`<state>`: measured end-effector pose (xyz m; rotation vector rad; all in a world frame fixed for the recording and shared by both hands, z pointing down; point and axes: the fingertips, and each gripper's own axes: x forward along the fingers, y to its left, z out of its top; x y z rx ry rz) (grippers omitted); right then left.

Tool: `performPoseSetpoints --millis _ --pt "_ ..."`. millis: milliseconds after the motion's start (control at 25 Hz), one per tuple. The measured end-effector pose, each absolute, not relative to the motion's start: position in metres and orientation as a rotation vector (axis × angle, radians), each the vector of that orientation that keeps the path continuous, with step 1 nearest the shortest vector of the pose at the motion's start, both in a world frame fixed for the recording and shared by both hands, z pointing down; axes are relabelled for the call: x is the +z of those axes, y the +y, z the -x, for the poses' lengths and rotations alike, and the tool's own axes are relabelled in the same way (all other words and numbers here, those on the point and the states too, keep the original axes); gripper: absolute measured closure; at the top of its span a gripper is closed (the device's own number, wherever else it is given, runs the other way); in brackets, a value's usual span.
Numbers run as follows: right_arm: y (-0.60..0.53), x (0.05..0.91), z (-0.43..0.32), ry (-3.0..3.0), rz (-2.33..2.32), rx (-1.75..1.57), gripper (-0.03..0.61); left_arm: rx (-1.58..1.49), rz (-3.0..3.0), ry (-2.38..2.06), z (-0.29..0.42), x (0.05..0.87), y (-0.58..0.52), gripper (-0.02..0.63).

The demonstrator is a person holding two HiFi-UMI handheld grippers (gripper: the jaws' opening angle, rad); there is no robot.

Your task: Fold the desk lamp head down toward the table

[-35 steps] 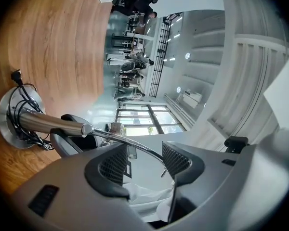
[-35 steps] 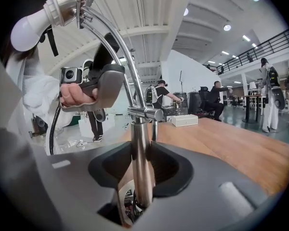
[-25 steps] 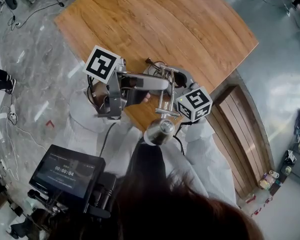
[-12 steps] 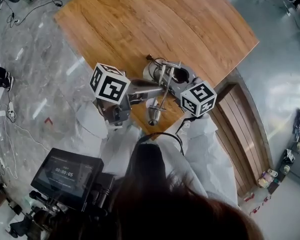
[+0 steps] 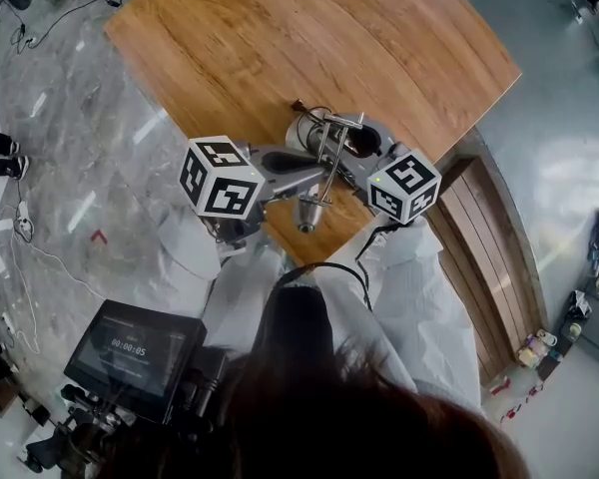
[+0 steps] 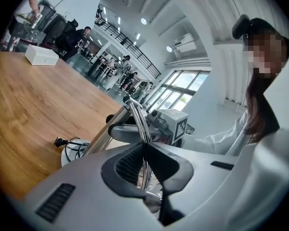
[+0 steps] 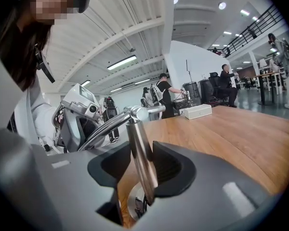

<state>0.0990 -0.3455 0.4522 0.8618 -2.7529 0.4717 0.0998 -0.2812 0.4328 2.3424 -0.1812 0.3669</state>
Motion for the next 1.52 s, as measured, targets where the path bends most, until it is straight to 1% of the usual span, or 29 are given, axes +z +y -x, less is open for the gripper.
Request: performPoseSetpoints --millis 440,560,680,720,760,880,1040,1160,1240,1320,1400,1520 --pt "-0.339 0.451 -0.094 -2.749 -0.587 0.362 0.446 0.42 -2.482 -0.21 -0.099 0.443 -0.284 0.589" --pt "-0.338 0.451 -0.092 -2.746 -0.548 0.366 0.445 0.395 -2.469 -0.212 -0.098 0.445 -0.285 0.573" --pt "-0.341 0.453 -0.094 -2.762 -0.59 0.416 0.439 0.375 -2.463 -0.225 -0.097 0.446 -0.288 0.558" --pt "-0.342 0.454 -0.096 -2.767 -0.618 0.449 0.428 0.375 -2.466 -0.234 -0.097 0.447 -0.287 0.558" --pt "-0.343 0.456 -0.1 -2.77 -0.651 0.488 0.404 0.378 -2.464 -0.244 -0.095 0.449 -0.286 0.558" --pt "-0.339 0.465 -0.12 -2.751 -0.766 0.606 0.4 0.381 -2.448 -0.282 -0.085 0.454 -0.28 0.558" --pt "-0.321 0.47 -0.152 -2.713 -0.947 0.657 0.426 0.331 -2.444 -0.34 -0.067 0.445 -0.269 0.558" --pt "-0.312 0.456 -0.161 -2.675 -1.079 0.571 0.443 0.312 -2.487 -0.503 -0.061 0.432 -0.28 0.558" --pt "-0.309 0.435 -0.163 -2.65 -1.197 0.479 0.487 0.286 -2.526 -0.641 -0.062 0.413 -0.293 0.558" --pt "-0.301 0.402 -0.163 -2.66 -1.306 0.398 0.547 0.241 -2.565 -0.774 -0.065 0.384 -0.3 0.562" --pt "-0.289 0.368 -0.16 -2.692 -1.378 0.347 0.576 0.203 -2.616 -0.902 -0.07 0.355 -0.3 0.605" --pt "-0.275 0.33 -0.16 -2.661 -1.535 0.3 0.577 0.173 -2.699 -1.036 -0.083 0.322 -0.293 0.612"
